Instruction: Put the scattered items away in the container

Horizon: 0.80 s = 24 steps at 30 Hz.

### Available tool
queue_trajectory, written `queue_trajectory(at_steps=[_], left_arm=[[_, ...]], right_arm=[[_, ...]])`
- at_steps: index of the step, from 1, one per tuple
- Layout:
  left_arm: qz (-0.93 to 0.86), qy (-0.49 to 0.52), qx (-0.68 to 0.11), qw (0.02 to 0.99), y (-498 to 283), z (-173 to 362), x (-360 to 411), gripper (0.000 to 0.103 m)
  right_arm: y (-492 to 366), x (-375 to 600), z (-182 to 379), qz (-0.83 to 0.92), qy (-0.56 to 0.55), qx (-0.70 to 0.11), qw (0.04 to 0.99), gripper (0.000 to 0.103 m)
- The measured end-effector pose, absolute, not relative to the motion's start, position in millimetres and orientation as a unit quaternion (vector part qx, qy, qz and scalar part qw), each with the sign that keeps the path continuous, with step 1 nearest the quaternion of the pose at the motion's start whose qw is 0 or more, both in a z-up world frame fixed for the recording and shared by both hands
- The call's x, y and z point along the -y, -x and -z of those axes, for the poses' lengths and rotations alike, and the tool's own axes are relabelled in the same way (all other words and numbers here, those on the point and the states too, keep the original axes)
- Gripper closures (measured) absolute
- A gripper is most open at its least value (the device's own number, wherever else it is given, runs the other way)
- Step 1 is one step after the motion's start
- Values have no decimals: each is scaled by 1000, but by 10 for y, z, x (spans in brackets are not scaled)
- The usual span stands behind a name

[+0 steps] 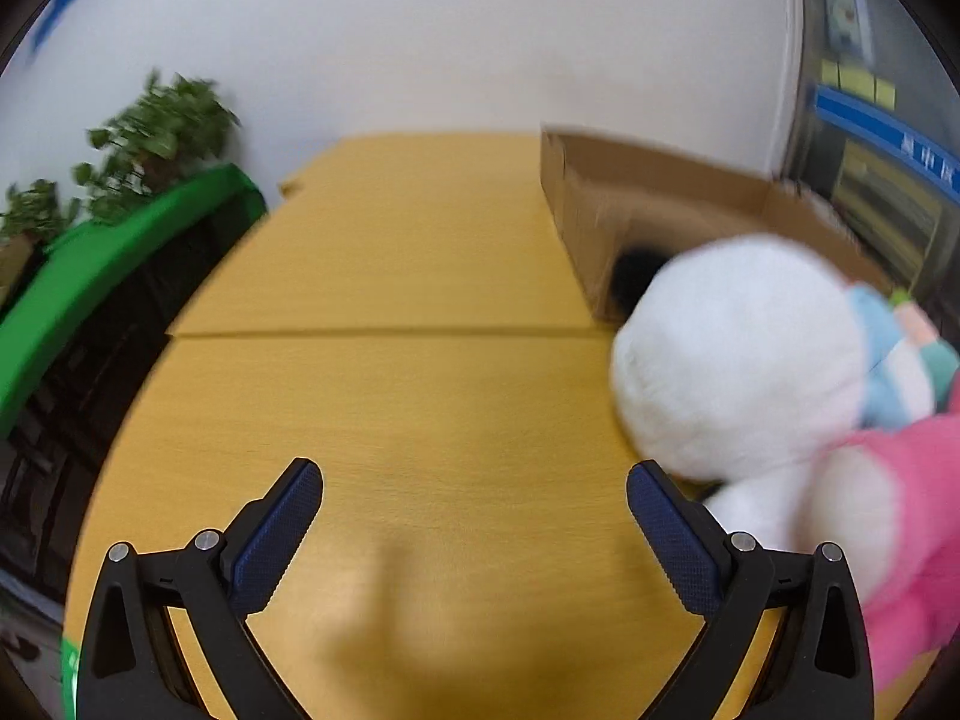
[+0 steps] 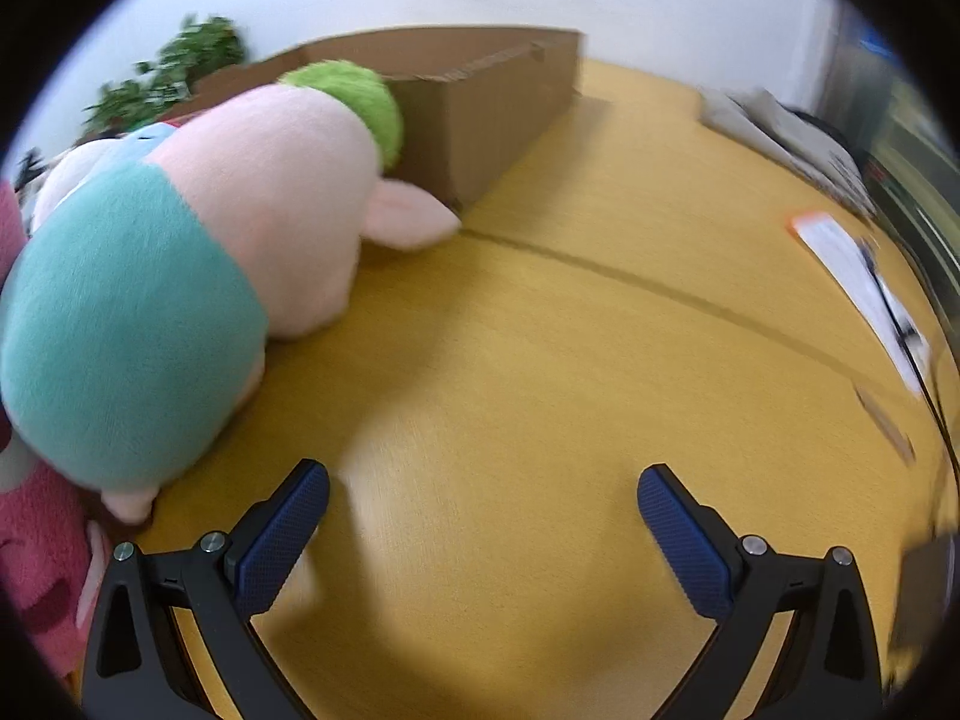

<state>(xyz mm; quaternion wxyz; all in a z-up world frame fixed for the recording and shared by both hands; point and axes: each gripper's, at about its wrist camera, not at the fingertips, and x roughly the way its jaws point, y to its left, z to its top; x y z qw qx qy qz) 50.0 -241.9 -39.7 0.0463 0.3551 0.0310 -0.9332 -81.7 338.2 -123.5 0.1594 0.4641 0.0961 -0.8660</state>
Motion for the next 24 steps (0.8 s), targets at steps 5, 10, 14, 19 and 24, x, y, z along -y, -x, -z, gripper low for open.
queue_trajectory(at_steps=[5,10,14,19,24], left_arm=[[950,-306,-49,37,-1091,-219,1964,0],[956,-285,-67,-28,-1368,-411,1361,0],[954,-287,-71,-49,-1443,-358,890,0],[948,-303,-77,-59,-1523,-285,509,0],[947,-310,-57,-59,-1610,-209,259,0]], right_arm=[[92,-3485,688,908,-397,-86,103,1],[-646,-3372,-126,950,-297,-8,99,1],[-943,-3004,-311,952,-285,62,97,1],[-1109,-2539,-144,944,-312,78,72,1],[-1220,-2255,-31,940,-330,61,64,1]])
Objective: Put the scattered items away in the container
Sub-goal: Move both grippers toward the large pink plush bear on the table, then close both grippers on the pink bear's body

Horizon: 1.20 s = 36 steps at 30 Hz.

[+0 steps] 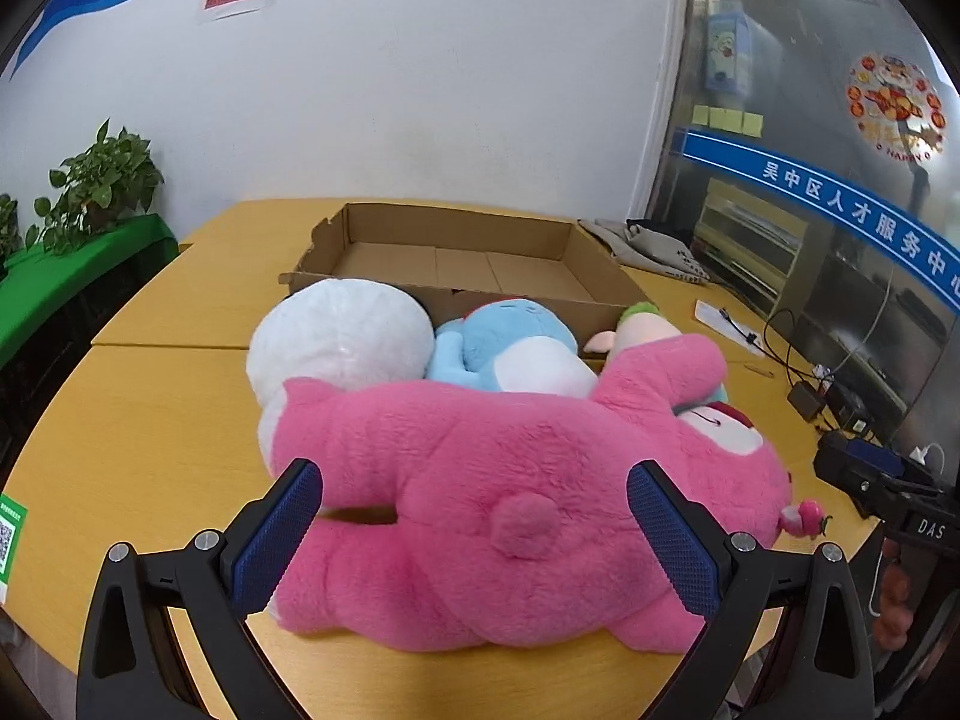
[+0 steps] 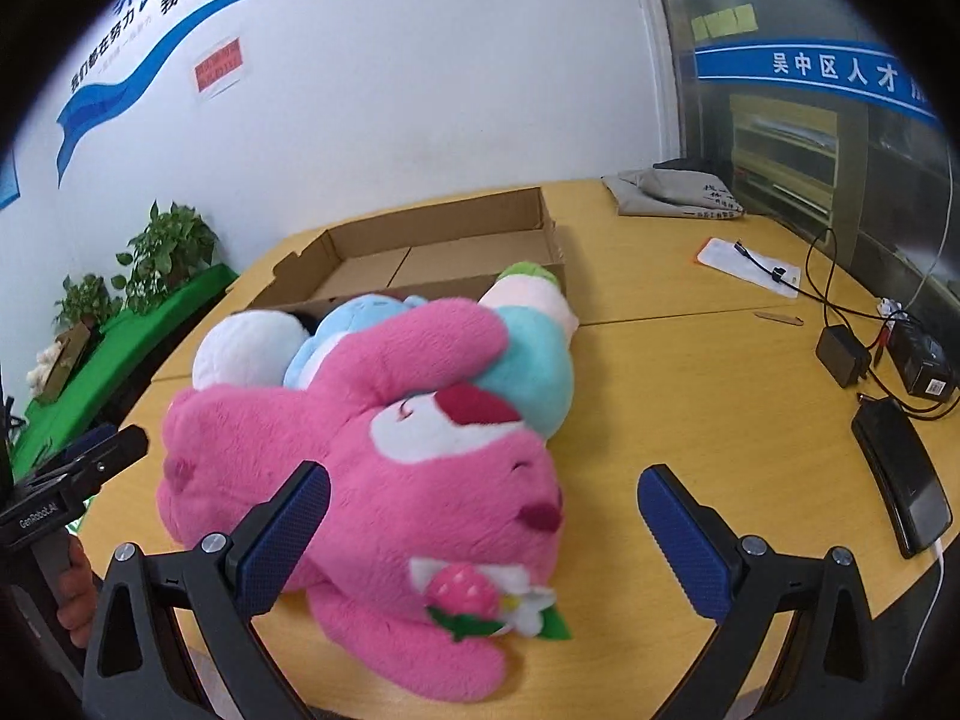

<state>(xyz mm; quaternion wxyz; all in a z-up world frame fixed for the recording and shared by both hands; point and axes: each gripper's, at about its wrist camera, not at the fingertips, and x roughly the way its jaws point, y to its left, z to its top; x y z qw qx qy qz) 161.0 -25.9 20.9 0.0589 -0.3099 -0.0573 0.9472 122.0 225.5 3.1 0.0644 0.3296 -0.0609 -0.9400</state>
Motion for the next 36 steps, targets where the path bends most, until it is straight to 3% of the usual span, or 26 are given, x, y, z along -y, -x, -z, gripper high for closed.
queue_trajectory(at_steps=[9,36], left_arm=[[-945,316,49,73,-1600,-199,143,0],[-922,361,65,122,-1239,146,242,0]], right_arm=[[-1312,-2063,-18,944,-325,26,54,1],[-900,-2072,396,922,-377,39,74,1]])
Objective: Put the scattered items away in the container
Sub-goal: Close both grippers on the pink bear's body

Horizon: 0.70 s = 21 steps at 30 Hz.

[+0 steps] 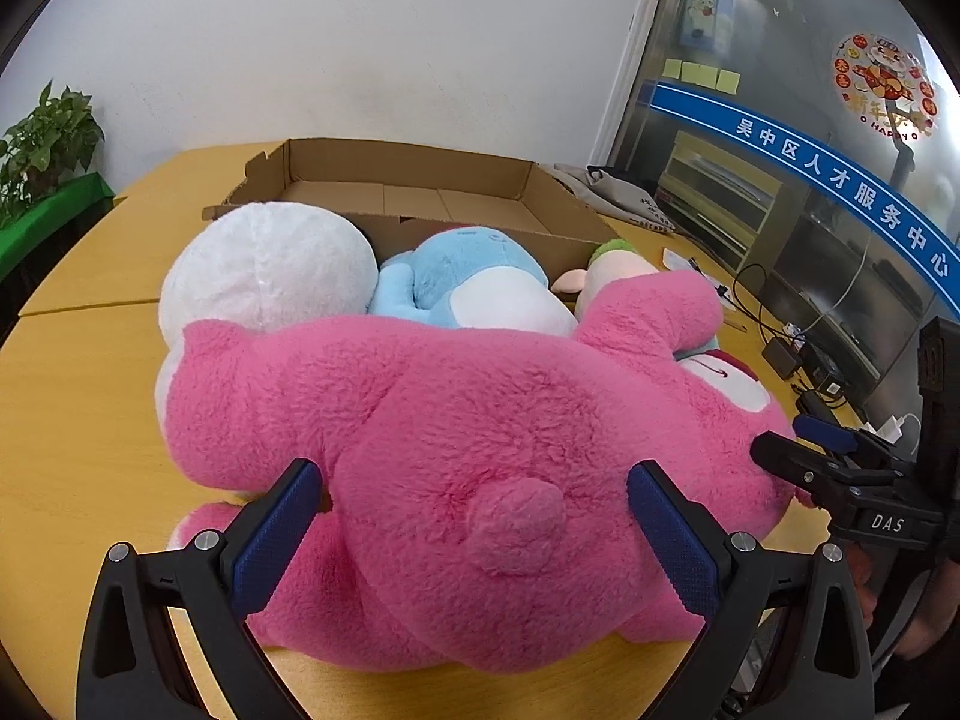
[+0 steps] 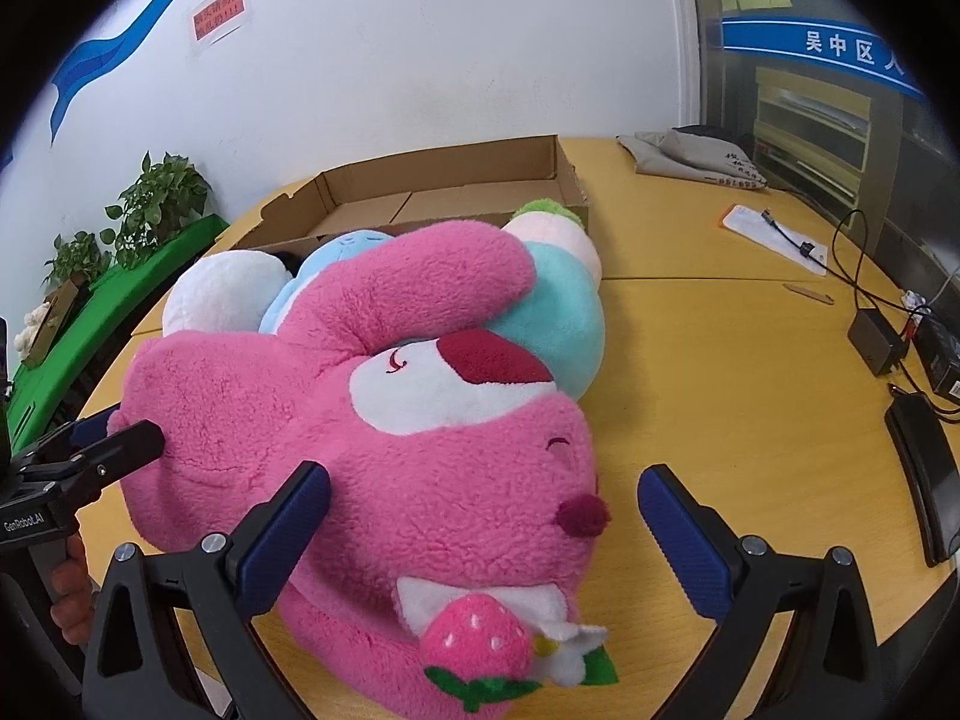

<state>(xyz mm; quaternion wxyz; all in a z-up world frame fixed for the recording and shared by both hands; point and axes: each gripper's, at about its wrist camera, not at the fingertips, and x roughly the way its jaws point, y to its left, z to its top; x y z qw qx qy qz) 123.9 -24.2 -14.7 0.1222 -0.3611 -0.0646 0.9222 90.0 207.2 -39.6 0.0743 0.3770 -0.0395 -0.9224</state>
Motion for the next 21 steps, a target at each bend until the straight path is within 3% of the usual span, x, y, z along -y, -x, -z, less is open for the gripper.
queue_trajectory(at_steps=[17,21], left_arm=[[-888,400,111,197,-1039,437,437,0],[-885,401,103,212,-1061,428,434,6]], right_arm=[[-673,-2148,760,912,-370,79,159,0],[-673,-2188,770,911,-362,77,184,0]])
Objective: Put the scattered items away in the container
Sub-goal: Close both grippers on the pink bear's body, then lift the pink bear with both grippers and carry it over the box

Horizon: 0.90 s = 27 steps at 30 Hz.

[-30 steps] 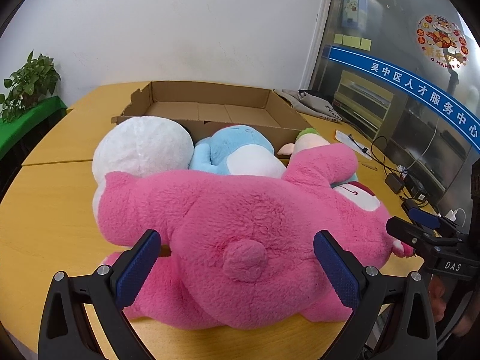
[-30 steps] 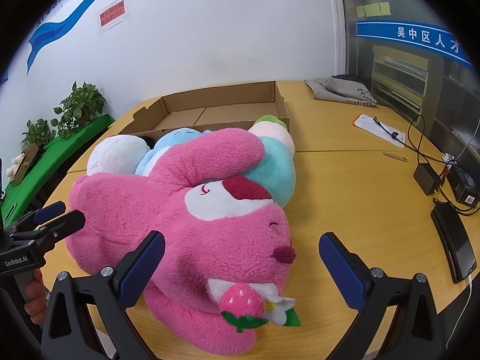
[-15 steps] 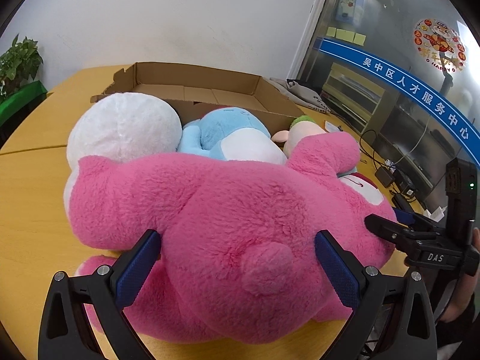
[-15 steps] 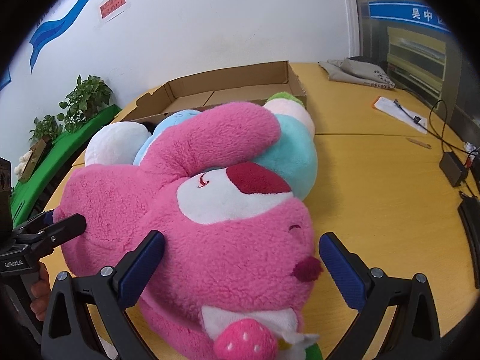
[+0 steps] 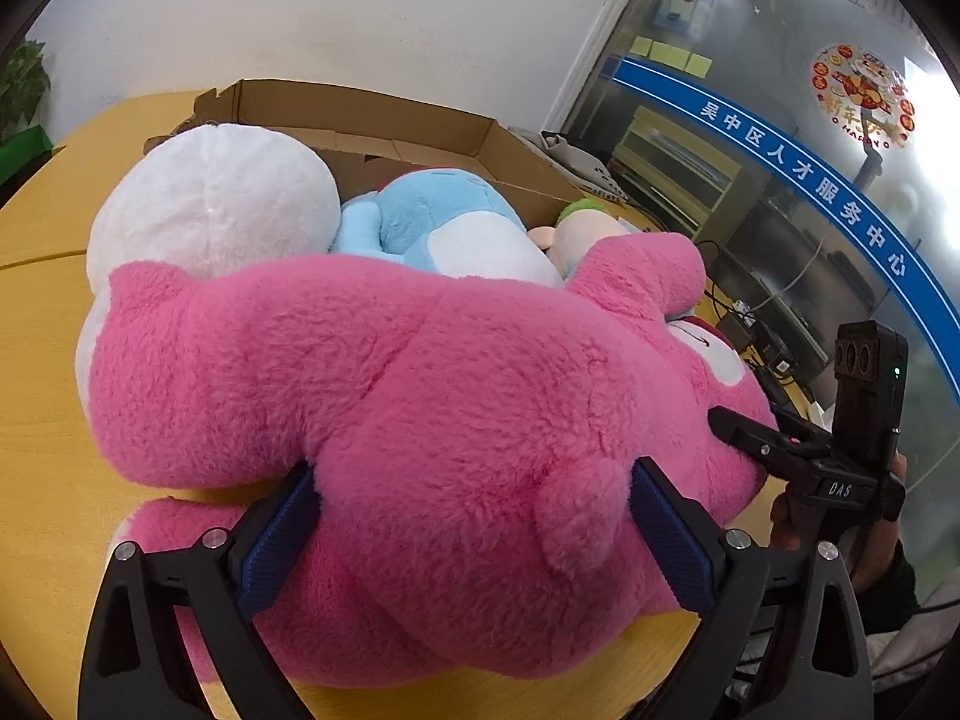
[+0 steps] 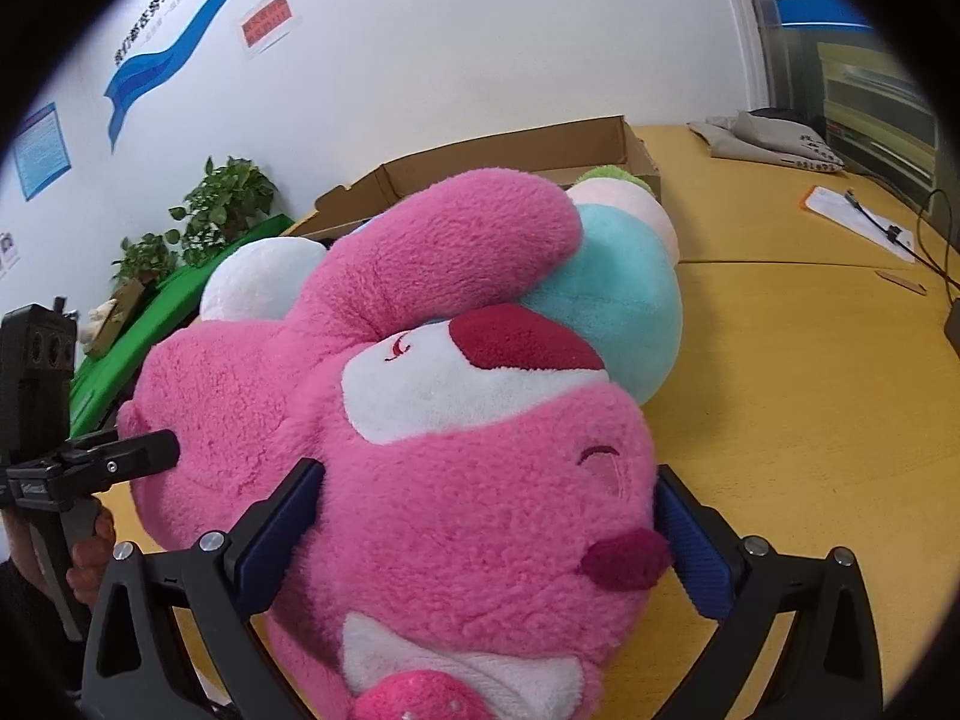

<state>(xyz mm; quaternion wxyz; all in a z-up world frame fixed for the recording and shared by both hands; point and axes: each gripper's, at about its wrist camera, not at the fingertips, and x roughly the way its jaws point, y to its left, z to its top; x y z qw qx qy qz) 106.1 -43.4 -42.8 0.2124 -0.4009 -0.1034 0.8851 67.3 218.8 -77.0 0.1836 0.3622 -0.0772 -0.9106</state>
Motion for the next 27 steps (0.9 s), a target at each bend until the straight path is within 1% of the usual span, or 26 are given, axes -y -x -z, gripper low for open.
queue_trajectory(at_steps=[3,7,9,12,13,15,17,19,24,27], left_arm=[[-881,402,103,226,-1093,422,459,13],[-882,401,90,232,-1143,427,444,15],[-881,403,92,229,-1146,442,444,17],[-878,409,92,231,-1154,443,453,23],[-878,409,89,231,-1173,434,447,26],[-877,412,86,232,-1210,421,451,31],[-876,412,87,234,-1257,402,467,35],[-876,412,91,235,-1315,375,474,39],[-875,408,103,237,-1508,270,463,41],[-884,388,105,241,-1631,76,452,41]], right_arm=[[-685,-2308,733,907,-360,90,198,0],[-723,-2392,768,899,-370,94,214,0],[-684,-2414,871,887,-387,126,218,0],[-633,-2418,1020,874,-399,169,221,0],[-649,-2401,1015,876,-395,165,219,1],[-711,-2335,935,885,-386,134,224,7],[-780,-2308,844,889,-377,121,231,19],[-848,-2276,770,894,-367,111,233,23],[-1049,-2241,566,905,-339,94,239,29],[-1142,-2275,391,911,-317,101,244,29]])
